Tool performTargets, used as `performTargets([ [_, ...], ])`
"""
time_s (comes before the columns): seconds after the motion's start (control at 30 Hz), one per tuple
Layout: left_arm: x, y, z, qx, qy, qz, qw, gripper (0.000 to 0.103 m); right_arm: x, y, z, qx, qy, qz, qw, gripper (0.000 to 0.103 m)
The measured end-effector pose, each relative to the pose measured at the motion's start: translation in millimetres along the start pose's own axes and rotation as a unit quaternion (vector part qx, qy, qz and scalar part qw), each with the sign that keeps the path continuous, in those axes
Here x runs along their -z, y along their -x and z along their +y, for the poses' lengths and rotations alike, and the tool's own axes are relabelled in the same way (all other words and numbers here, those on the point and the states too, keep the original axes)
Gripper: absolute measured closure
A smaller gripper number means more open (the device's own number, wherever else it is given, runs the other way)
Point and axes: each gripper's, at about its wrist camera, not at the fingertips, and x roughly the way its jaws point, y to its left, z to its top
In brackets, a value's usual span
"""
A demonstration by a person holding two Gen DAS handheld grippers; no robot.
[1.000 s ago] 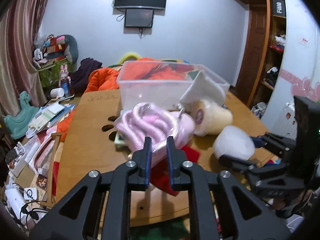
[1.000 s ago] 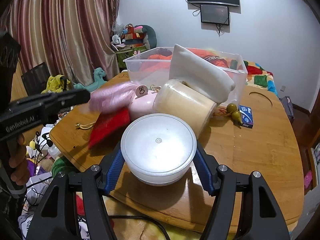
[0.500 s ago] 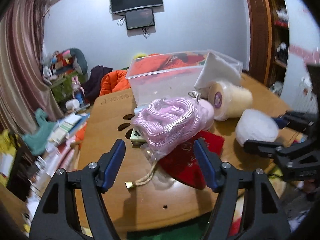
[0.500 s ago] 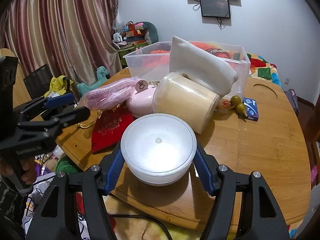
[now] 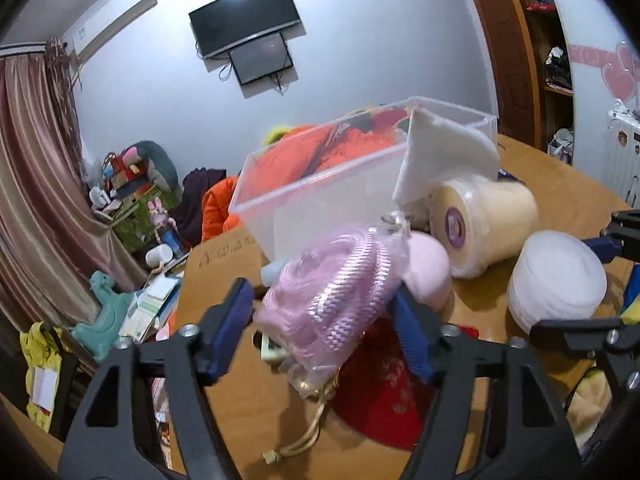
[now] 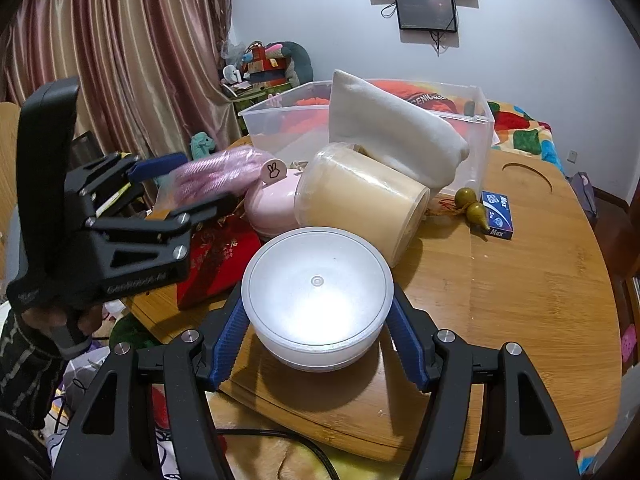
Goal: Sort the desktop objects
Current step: 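Lift both held items and carry them toward the clear plastic bin, then lower the pink cord and white container into the bin and open both tools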
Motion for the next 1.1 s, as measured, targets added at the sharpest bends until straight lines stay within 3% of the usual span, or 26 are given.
performTargets([
  [0.07, -3.0, -0.8, 1.8, 0.015, 0.002, -0.001, 0.9999, 0.059, -0.3, 0.6, 0.9, 0.001, 0.000, -0.001, 1.000, 0.040],
  [0.1, -4.6, -1.7, 3.2, 0.024, 0.005, 0.000, 0.9997, 0.064, -1.1, 0.9, 0.9, 0.001, 0.000, -0.001, 1.000, 0.040],
  [0.27, -12.9, -5.4, 13.8, 0.044, 0.025, -0.001, 0.9987, 0.072, -4.1, 2.9, -2.9, -0.005, -0.008, -0.003, 1.000, 0.040],
  [0.53, -25.2, -1.6, 36.7, 0.053, 0.064, -0.015, 0.9964, 0.078, -11.0, 9.9, -8.3, -0.006, -0.014, -0.011, 1.000, 0.040],
  [1.1, -47.2, 25.6, 63.8, 0.057, 0.102, -0.064, 0.9911, 0.079, -51.3, 38.8, -13.5, 0.014, 0.011, -0.053, 0.998, 0.040],
])
